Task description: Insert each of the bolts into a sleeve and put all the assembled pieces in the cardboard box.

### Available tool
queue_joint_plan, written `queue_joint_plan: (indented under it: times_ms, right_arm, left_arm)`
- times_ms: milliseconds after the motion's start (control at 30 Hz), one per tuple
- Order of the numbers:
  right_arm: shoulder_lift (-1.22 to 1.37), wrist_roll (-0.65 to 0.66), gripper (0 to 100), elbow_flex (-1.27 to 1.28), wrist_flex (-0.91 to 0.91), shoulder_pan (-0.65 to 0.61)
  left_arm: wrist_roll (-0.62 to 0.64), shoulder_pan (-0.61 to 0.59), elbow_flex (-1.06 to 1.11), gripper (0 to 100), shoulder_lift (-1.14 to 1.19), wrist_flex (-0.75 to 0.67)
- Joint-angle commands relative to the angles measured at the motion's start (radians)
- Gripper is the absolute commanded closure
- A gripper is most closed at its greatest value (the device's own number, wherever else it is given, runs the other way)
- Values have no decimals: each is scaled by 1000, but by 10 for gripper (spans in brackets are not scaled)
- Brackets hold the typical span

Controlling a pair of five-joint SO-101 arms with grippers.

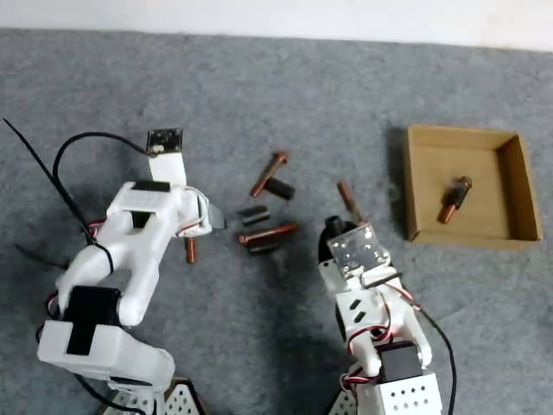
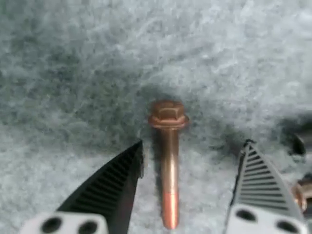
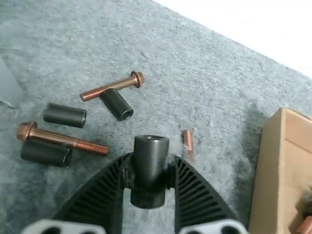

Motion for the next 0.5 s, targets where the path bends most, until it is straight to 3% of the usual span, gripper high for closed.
queue_joint_plan:
  times_ms: [0,300,467]
  right_arm:
    - [-5,9,994,116,-1,12]
    - [-5,9,994,117,-1,12]
    - [-5,9,994,119,-1,12]
  left_arm:
    - [31,-15,-45,705,-2,3]
    - [31,-15,-48,717,10,-2]
    - [25,-15,-48,914,13,-15]
